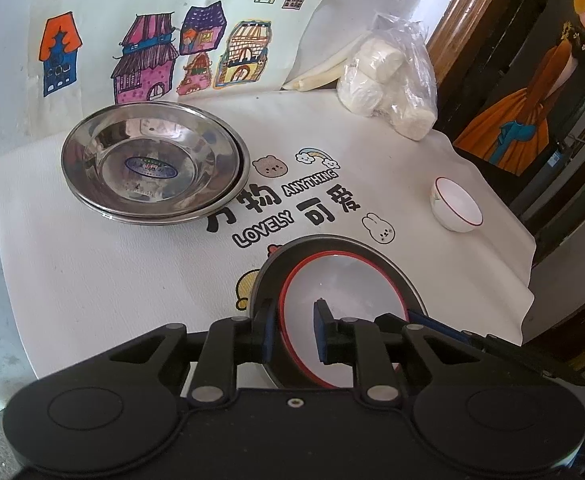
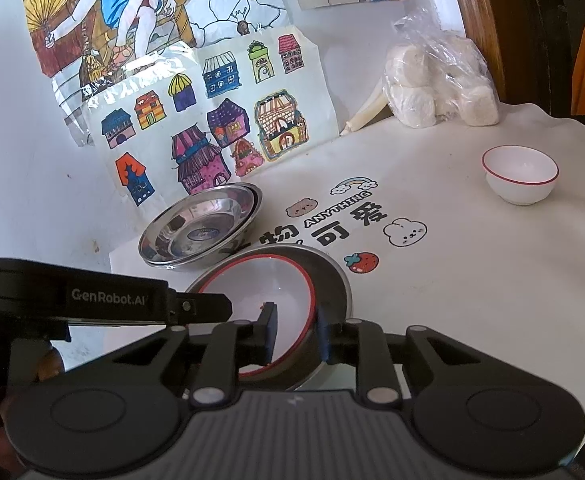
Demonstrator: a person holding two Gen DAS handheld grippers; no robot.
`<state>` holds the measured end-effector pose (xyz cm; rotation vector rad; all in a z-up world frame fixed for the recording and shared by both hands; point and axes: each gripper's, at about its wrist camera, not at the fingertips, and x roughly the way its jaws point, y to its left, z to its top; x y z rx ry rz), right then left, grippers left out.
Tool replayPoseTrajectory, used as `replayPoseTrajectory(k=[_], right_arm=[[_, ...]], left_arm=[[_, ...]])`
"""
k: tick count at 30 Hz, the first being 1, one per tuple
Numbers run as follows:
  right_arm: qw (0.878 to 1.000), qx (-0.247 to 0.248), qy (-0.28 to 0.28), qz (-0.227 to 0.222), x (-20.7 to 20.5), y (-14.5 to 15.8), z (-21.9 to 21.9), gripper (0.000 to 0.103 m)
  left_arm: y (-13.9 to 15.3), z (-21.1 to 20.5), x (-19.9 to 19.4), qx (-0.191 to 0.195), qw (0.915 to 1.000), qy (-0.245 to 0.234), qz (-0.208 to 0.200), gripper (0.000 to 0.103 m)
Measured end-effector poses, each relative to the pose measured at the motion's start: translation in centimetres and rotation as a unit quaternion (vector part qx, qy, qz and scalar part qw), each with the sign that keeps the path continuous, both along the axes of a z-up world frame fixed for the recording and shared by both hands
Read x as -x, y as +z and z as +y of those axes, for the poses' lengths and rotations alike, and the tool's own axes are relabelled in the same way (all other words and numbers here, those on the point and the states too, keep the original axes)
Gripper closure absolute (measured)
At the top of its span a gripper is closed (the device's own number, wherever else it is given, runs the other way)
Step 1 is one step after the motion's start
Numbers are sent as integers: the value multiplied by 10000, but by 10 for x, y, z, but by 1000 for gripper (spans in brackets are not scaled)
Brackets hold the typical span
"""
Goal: Organize plates and bowls
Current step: 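Lower the white bowl into the steel bowl and open both tools, then move both tools to the smaller red-rimmed white bowl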
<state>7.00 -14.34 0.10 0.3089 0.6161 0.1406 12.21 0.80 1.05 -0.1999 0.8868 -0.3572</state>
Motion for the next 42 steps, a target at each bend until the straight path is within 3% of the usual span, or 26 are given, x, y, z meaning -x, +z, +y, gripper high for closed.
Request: replayPoseTrajectory(k=[22,33,42], right_arm=[[10000,-57,12,-34,1,-1,-2,73],[9999,-92,-16,-115,3,0,-4,66],[9985,37,-263,-479,17,9,-12,38]], left_arm=[[6,-3,1,211,9997,-97,45,57],[18,-2,3,282,9993,-120,-223,38],[34,-1,-2,188,9977,65,-643,12]])
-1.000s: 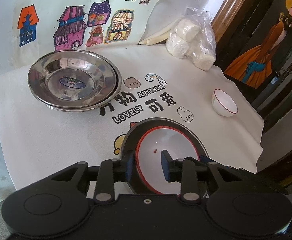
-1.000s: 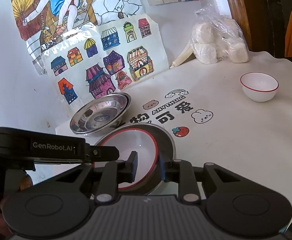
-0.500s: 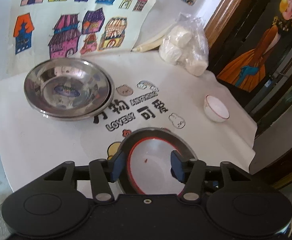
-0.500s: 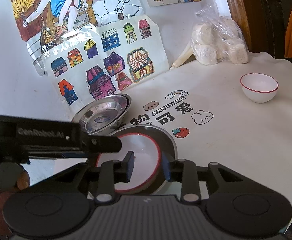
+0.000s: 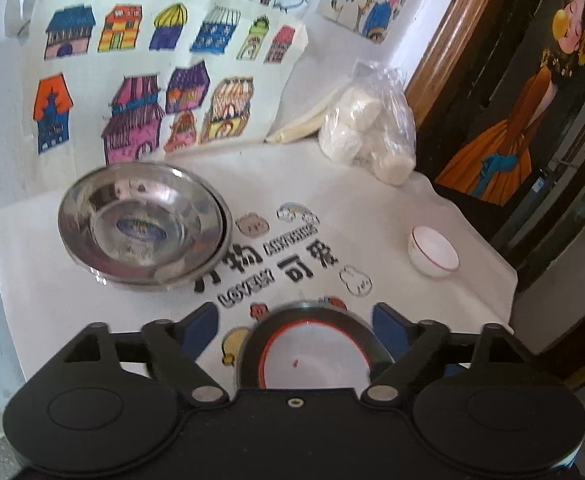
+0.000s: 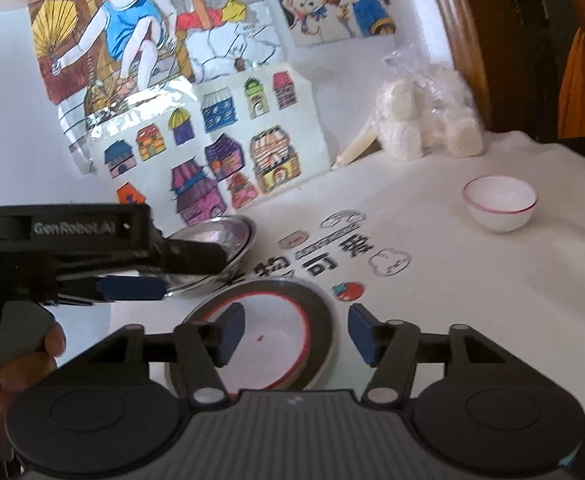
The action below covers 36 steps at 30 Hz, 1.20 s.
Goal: Organize plates and bowls
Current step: 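Move both tools to the smaller red-rimmed white bowl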
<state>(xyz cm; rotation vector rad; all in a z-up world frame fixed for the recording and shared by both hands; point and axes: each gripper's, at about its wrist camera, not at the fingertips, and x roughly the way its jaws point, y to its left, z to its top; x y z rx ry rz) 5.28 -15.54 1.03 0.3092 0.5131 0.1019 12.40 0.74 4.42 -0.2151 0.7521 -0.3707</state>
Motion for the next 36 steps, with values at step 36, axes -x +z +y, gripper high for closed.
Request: replayPoseTrajectory(k=[36], right_arm=[[9807,421,-1911,39,-54,-35,-189,2]], left_arm=[[-27,-199,-130,-1812,9830,-287,-101,1]])
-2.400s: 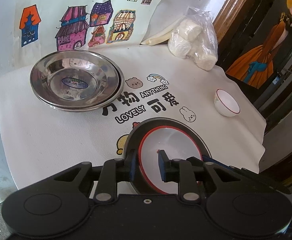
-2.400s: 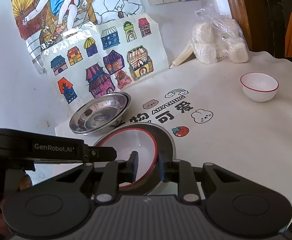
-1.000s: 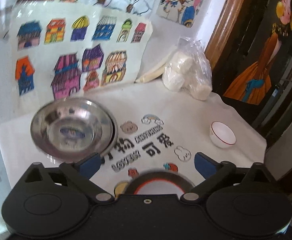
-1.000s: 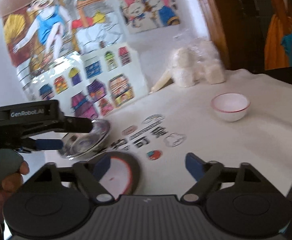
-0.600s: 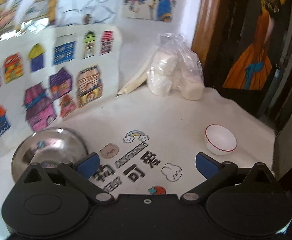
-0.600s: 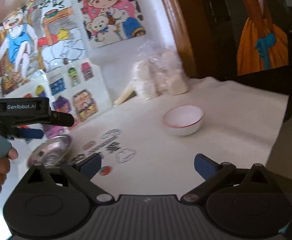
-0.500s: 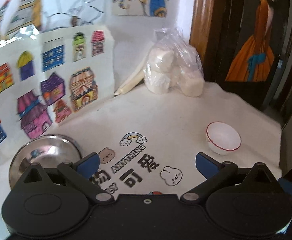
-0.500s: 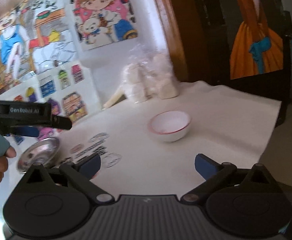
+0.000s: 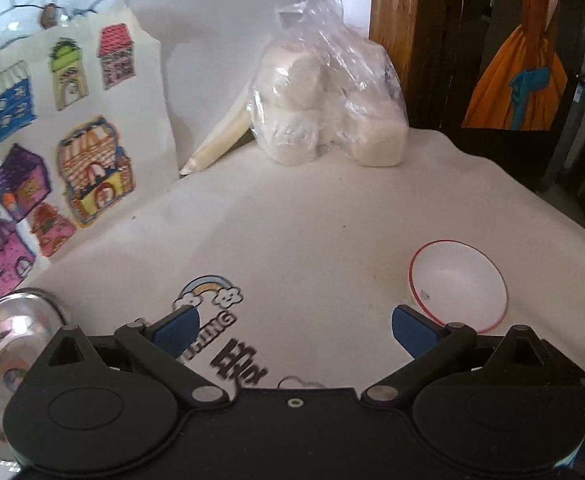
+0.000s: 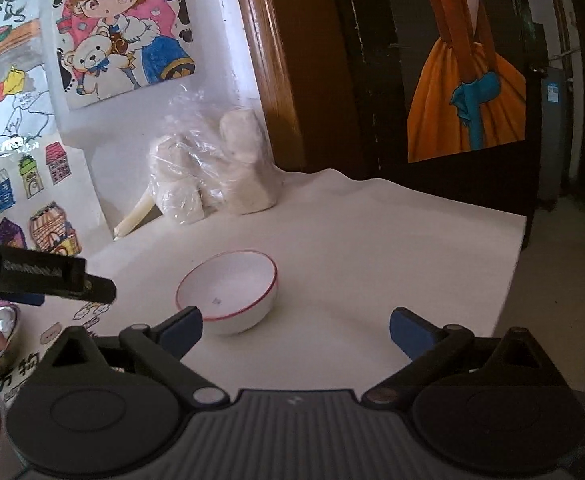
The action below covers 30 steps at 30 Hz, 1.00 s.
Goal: Organize plates and bowls
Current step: 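Move both tools to the smaller red-rimmed white bowl, then close both tools on the rim of the smaller white bowl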
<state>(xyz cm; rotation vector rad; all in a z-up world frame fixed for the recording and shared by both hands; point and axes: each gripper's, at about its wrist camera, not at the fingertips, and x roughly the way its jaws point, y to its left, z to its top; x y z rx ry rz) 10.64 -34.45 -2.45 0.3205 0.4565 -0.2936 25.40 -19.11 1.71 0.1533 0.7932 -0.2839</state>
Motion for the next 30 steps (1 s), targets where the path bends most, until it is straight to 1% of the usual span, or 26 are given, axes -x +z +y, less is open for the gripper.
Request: replayPoseTrajectory(k=[2,6,8,10,12,17,19,21,22,23,24,28,30], right_arm=[[10000,15,-16,5,-10,-2,-3,8],[9999,18,-65,92,-30,-8,-10,13],[9999,-4,-40,151,-38,-10,-12,18],[9998,-4,-6,181,-43,-12,-13,19],[9998,-37,10,218,-47,-15,-14,21],[9997,-168,17,202,-50,-17,-14,27],[9996,-189,47,198,-51,-17,-13,29],[9996,-203,72,196,-52,-17,-11,31],[9995,-220,87,195,-54,-17,-11,34],[9995,-249,109,184,-54,-17,-11,39],[9994,-284,133,171,-54,-17,-11,41],[9992,-327,180,167,-55,-18,-7,49],[9990,-354,213,145,-55,-18,-4,52]], left_arm=[[-4,-7,-10,13,10000,11,-2,1],[-11,-22,-25,73,10000,-29,33,1],[-16,-29,-32,17,10000,-54,36,1],[-21,-35,-38,-25,9999,-109,100,1],[-24,-37,-41,66,9998,-187,103,1],[-27,-43,-46,14,9993,-309,221,2],[-28,-44,-44,27,9991,-360,213,6],[-29,-45,-44,84,9987,-423,266,14],[-29,-44,-44,119,9984,-463,300,16],[-29,-45,-43,153,9980,-508,334,21],[-30,-46,-44,180,9977,-555,357,27],[-31,-49,-41,214,9959,-776,415,38],[-29,-52,-39,217,9947,-919,416,50]])
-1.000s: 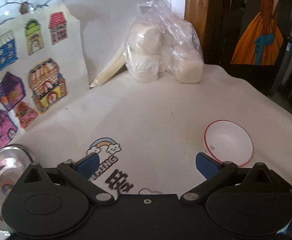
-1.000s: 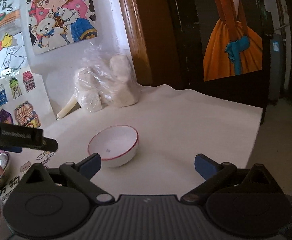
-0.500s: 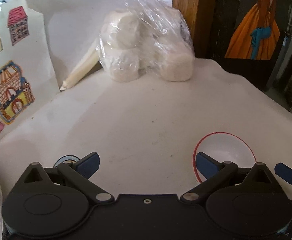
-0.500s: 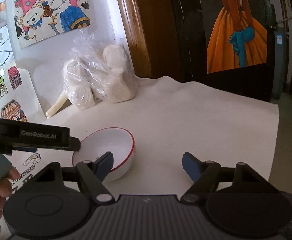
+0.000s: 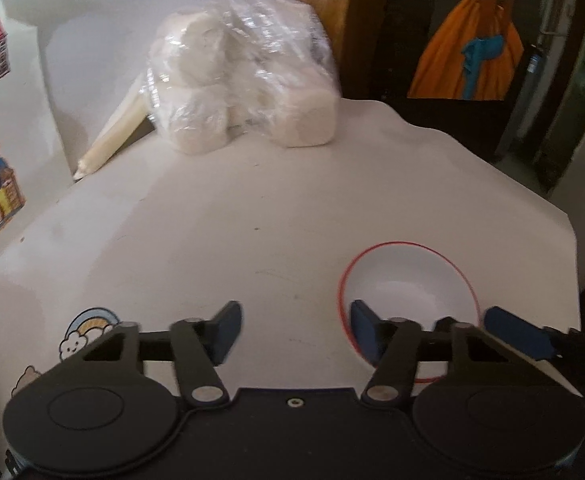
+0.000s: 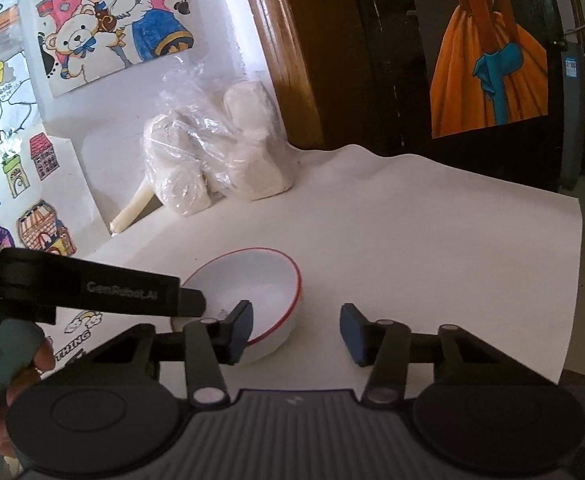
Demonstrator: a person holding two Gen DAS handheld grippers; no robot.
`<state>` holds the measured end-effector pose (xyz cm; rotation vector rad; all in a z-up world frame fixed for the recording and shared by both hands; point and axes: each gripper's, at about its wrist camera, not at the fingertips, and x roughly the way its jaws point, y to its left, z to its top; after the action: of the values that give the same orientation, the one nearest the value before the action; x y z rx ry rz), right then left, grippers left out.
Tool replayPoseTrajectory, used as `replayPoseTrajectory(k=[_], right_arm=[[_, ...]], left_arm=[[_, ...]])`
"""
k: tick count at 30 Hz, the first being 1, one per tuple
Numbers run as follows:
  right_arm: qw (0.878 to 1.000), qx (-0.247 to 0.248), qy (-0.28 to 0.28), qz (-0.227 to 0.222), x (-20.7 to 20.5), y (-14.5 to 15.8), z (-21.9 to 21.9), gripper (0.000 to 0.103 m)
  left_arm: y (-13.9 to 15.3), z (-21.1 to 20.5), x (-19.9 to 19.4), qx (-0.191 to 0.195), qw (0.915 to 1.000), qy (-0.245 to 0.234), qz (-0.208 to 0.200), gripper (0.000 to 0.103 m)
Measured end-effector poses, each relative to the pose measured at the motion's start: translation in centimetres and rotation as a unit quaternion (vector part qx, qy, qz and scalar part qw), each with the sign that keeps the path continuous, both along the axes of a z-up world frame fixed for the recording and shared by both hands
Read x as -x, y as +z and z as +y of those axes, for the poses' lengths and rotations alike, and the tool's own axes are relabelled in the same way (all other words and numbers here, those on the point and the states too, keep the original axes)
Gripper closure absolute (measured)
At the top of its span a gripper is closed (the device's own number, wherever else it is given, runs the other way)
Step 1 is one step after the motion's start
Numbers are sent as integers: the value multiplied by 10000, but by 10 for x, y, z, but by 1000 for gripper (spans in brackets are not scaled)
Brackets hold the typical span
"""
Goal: Organize plates and bowls
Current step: 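Close both tools on the rim of the smaller white bowl, then lift the smaller white bowl with both tools and carry it over the stacked bowls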
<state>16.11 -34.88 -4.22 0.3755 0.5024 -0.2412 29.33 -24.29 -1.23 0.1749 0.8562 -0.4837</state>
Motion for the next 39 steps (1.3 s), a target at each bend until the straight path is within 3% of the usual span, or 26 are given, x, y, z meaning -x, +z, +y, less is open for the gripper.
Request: replayPoseTrajectory(k=[7,11,25,39], right_arm=[[9998,-166,84,-3,-1,-1,4,57],[9991,-373,177,-70,1,-2,3,74],[9978,-569,277,-182,15,-2,13,77],[9970,-354,533,-438,43,31,52,77]], left_arm=[[3,-10,8,25,9994,-330,59,83],[3,-8,12,120,9990,-382,175,93],[7,10,28,1,9991,-317,276,92],[42,68,63,580,9978,-126,308,91]])
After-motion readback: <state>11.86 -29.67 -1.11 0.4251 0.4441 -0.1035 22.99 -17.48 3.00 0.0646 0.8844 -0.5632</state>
